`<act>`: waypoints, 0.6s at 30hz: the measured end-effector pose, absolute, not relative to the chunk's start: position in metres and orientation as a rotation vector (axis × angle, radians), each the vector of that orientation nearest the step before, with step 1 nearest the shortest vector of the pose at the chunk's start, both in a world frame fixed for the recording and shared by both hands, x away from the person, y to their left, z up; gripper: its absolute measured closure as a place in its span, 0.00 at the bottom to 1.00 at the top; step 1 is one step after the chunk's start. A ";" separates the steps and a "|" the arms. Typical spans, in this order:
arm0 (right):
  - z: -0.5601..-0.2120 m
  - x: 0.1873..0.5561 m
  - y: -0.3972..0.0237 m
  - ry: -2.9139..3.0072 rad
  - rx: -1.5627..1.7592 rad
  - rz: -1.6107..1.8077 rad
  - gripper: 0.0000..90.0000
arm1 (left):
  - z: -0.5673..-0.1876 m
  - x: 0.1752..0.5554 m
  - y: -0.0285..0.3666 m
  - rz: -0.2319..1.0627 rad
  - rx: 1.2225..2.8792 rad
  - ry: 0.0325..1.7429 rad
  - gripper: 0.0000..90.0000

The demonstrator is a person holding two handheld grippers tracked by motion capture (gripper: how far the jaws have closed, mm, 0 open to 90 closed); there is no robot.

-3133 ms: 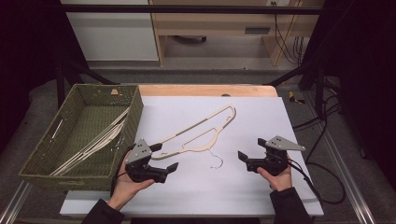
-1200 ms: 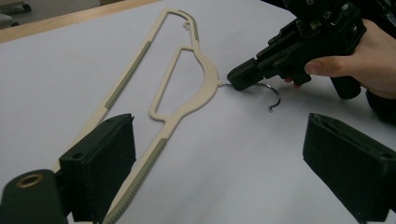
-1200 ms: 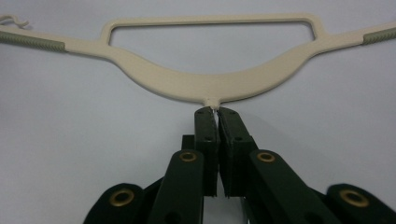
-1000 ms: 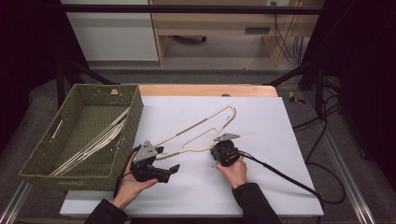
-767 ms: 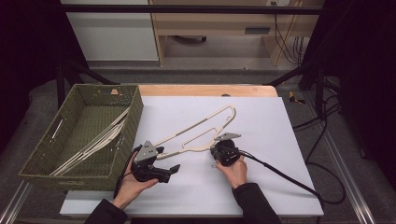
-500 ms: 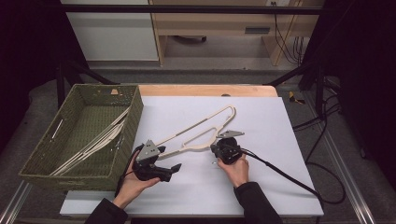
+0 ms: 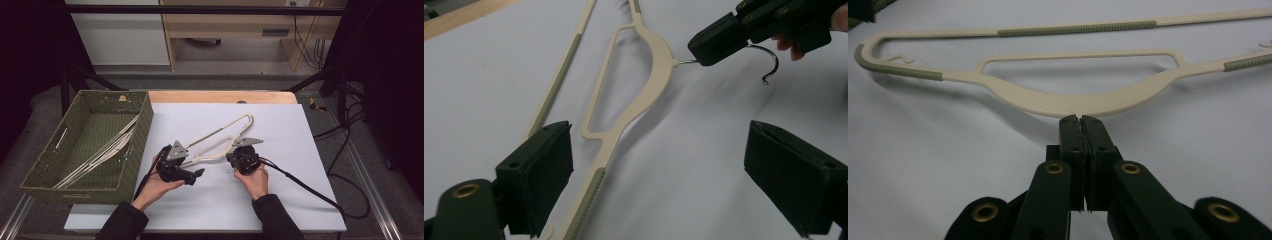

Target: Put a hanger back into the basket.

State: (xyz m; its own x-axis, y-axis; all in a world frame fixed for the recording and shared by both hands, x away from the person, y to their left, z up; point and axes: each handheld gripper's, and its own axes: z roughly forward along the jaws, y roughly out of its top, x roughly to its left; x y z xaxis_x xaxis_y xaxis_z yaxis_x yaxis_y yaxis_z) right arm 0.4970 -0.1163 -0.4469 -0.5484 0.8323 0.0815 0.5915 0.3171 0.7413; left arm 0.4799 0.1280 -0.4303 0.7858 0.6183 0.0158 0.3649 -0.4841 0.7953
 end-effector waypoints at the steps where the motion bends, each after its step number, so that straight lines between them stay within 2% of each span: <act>1: -0.446 0.497 -0.116 2.274 1.273 1.075 0.99 | -0.431 0.482 0.125 0.384 2.139 0.727 0.13; 9: -0.440 0.495 -0.117 2.266 1.262 1.089 0.99 | -0.436 0.498 0.106 0.379 2.208 0.719 0.14; 18: -0.435 0.492 -0.116 2.271 1.244 1.090 0.99 | -0.438 0.509 0.083 0.455 2.305 0.663 0.19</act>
State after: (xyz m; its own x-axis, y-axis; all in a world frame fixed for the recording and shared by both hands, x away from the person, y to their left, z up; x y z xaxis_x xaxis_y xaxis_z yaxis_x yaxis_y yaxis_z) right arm 0.4923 -0.1165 -0.4346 -0.5641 0.8227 0.0704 0.5698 0.3262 0.7543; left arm 0.5087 0.0832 -0.4380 0.8087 0.5726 0.1351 0.3325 -0.6342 0.6980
